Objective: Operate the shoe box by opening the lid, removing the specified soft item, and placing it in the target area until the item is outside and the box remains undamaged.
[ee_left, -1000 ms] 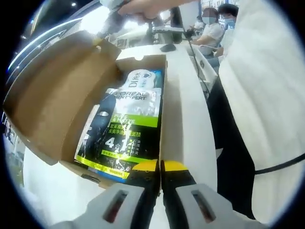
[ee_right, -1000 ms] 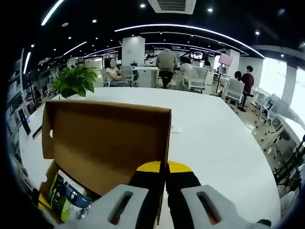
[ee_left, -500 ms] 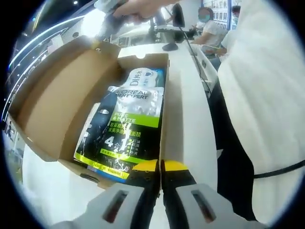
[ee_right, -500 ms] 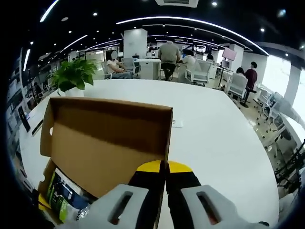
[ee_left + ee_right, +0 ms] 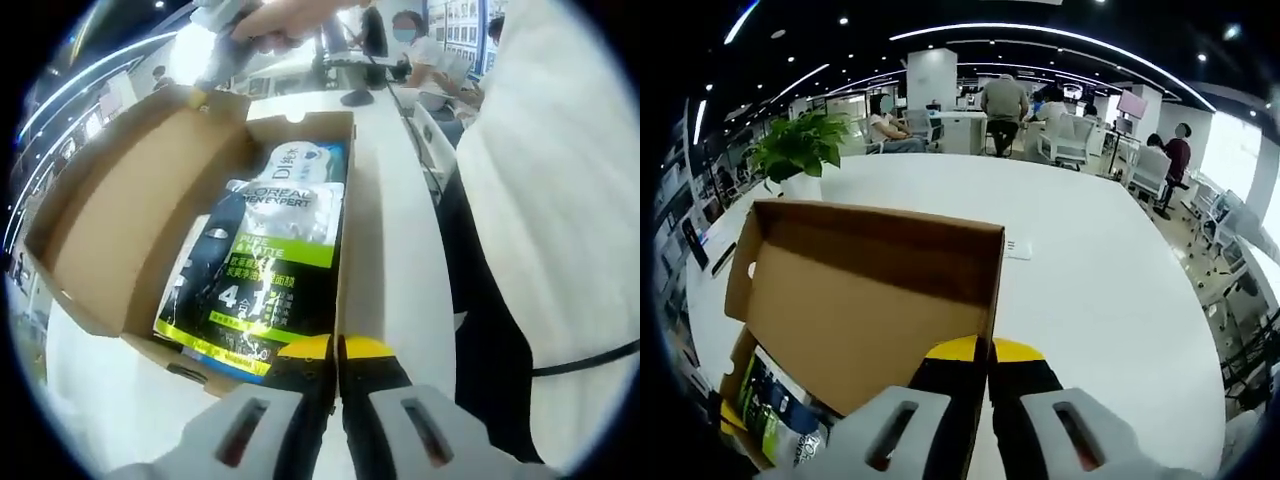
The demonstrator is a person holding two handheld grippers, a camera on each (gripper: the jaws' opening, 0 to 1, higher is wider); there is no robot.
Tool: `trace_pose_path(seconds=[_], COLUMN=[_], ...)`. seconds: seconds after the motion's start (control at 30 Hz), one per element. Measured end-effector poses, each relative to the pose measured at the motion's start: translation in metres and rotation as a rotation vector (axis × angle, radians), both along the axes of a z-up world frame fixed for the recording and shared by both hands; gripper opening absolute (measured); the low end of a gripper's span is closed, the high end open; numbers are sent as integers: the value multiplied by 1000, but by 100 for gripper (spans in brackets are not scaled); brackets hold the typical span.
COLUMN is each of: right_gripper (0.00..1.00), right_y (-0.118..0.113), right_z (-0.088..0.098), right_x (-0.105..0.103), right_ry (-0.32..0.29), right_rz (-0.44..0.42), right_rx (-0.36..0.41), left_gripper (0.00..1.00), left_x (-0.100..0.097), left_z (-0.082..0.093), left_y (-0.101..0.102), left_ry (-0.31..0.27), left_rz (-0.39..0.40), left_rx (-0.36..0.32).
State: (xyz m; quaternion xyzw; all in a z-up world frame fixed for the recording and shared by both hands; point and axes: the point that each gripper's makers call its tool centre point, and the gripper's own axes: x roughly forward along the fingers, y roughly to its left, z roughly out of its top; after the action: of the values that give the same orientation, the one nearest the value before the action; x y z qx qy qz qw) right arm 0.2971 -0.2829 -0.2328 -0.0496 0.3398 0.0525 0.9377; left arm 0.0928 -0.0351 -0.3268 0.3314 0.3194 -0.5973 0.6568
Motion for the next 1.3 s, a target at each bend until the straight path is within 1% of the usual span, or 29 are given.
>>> trace_pose_path(seconds=[0.1, 0.17, 0.2, 0.27, 0.3, 0.33, 0.37, 0.4, 0.43, 0.53, 0.63, 0.73, 0.77, 0.8, 0.83, 0.87, 0.93, 0.97, 1.1, 1.23, 1.27, 1.3], right_gripper=[0, 0, 0, 0, 0, 0, 0, 0, 0, 0, 0, 0, 0, 0, 0, 0, 0, 0, 0, 0, 0, 0], right_y=[1, 0, 0, 1, 0, 0, -1, -1, -1, -2, -3, -4, -4, -4, -3, -4, -5, -4, -5, -10, -16, -14], right_z=[-4, -7, -9, -10, -13, -15, -16, -20, -21, -26, -35, -45, -48, -51, -55, -59, -64, -65, -66, -69, -75, -75], right_x=[3, 5, 5, 4, 6, 8, 9, 9, 10, 14, 17, 19, 19, 18, 18, 19, 19, 18, 17, 19, 30, 29], right_ry=[13, 32, 47, 58, 68, 85, 97, 144, 160, 174, 193, 215, 228, 240, 242, 246, 254, 265, 280, 284, 278, 278], right_rz=[7, -4, -23, -58, 10, 32, 26, 4, 3, 16, 14, -23, -104, -150, -123, -80, -89, -106, -92, -87, -87, -81], right_rx=[2, 8, 36, 74, 23, 12, 24, 63, 67, 60, 62, 69, 109, 123, 82, 21, 35, 59, 69, 62, 52, 41], left_gripper=[1, 1, 1, 1, 1, 1, 1, 1, 1, 1, 1, 1, 1, 1, 1, 1, 1, 1, 1, 1, 1, 1], left_x=[0, 0, 0, 0, 1, 2, 2, 1, 2, 2, 2, 2, 2, 2, 2, 2, 2, 2, 1, 1, 1, 1], left_z=[0, 0, 0, -1, -2, -2, -2, -2, -2, -3, -2, -2, -3, -3, -3, -3, -3, -3, -3, -3, -3, -3], left_y=[0, 0, 0, 0, -1, -1, -1, -1, -1, -1, -1, -1, 0, 0, -1, -1, 0, 0, 0, -1, -1, -1], left_ry=[4, 1, -1, -5, -8, 3, 8, 8, 9, 5, 4, 4, 3, 2, 2, 3, 3, 1, 2, 2, 2, 2], left_rz=[3, 3, 5, 7, -1, 7, 9, 2, 2, 1, 3, 8, 9, 12, 17, 19, 14, 11, 8, 7, 9, 12], left_rx=[6, 5, 5, 6, 8, 8, 13, 21, 21, 18, 19, 20, 21, 23, 27, 32, 30, 27, 25, 24, 24, 24])
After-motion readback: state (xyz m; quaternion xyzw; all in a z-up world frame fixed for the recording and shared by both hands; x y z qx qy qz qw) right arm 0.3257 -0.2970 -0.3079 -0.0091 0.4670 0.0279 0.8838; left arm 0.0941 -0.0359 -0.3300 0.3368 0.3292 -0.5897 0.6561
